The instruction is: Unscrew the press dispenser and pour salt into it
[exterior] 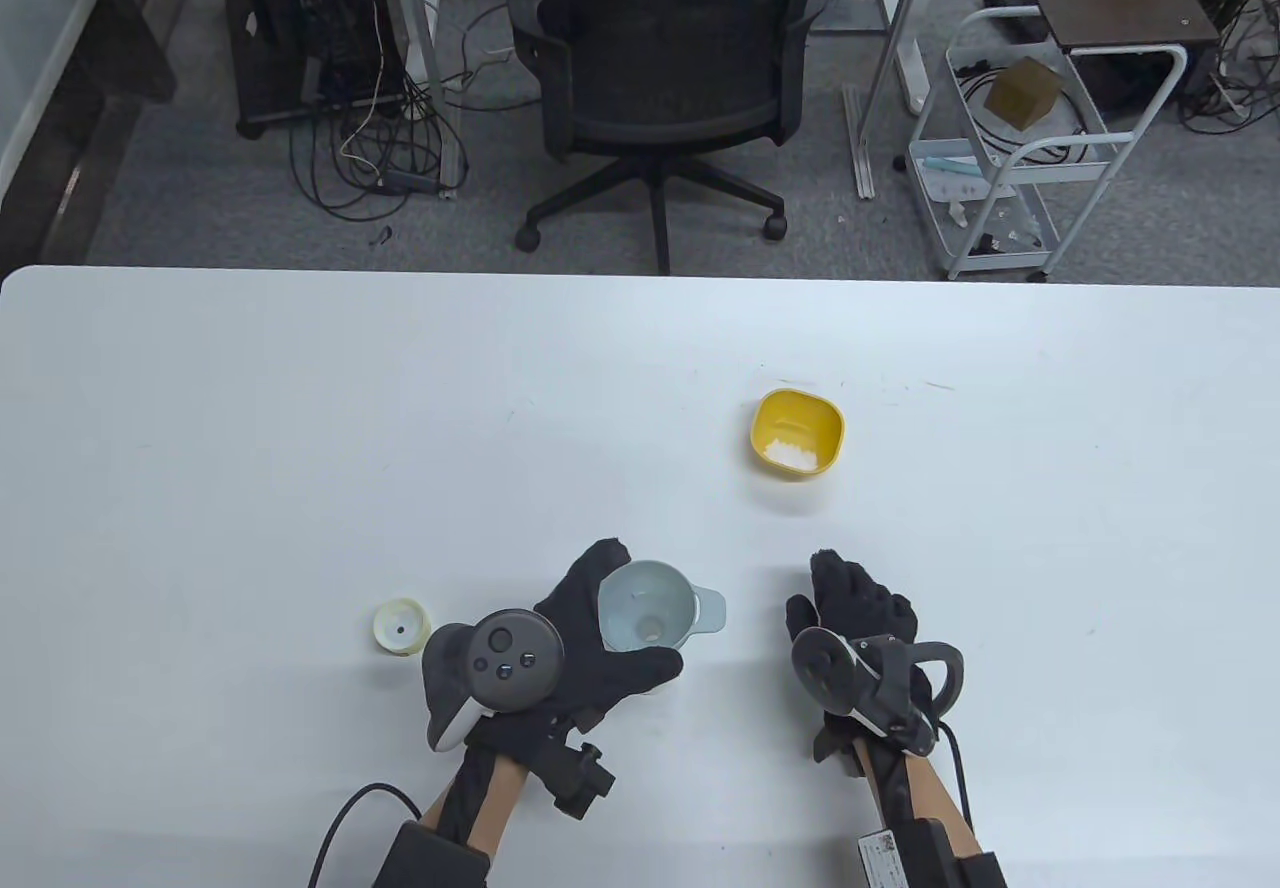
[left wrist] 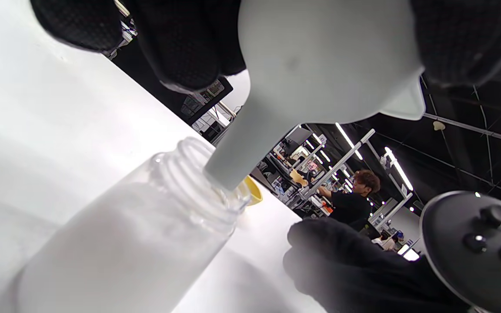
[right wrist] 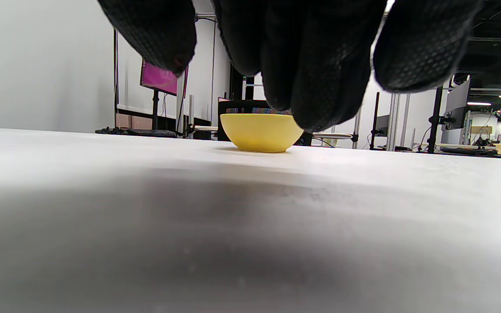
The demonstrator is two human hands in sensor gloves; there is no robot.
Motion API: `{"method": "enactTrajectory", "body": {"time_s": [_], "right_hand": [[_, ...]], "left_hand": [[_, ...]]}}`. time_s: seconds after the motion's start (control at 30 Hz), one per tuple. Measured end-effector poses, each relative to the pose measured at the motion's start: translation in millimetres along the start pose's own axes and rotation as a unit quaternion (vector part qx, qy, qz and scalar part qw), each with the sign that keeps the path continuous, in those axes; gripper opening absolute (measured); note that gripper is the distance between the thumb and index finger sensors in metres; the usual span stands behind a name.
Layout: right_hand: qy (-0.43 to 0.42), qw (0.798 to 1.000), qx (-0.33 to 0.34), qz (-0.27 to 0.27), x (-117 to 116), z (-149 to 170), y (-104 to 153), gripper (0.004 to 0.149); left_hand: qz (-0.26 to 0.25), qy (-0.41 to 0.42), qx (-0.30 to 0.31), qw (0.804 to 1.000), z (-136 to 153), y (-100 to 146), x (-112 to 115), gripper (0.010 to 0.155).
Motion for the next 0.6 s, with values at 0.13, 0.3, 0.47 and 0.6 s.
{"method": "enactTrajectory", "body": {"time_s": [0.13, 0.3, 0.47, 0.6], "right_hand": [[0.000, 1.000, -0.001, 0.001, 0, 1, 0, 0.060], [0.002, 1.000, -0.001, 0.003, 0, 1, 0, 0.060], [0.013, 1.000, -0.003, 0.008, 1, 2, 0, 0.060], [0.021, 1.000, 0.001, 0.012, 2, -1, 0, 0.060]], "left_hand": [[-0.008, 0.027, -0.005, 1.000, 2, 0, -14, 0.120], [-0.017, 0.073, -0.012, 0.997, 10, 1, -38, 0.120], [-0.019, 0.092, -0.052, 0.994, 32, -2, -76, 0.119], [-0.029, 0.069, -0.126, 0.989, 73, -14, -118, 0.119]]}}
Point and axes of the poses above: the tracker on the back of each hand, its own z axis roughly to the little-finger side, its own y axis roughly from the fingertips to the wrist, x = y × z, the point moved 5 cm from there along -y, roughly from the wrist to the fingertips, and after that the axes turned 7 degrees about y, right-handed, at the moved point
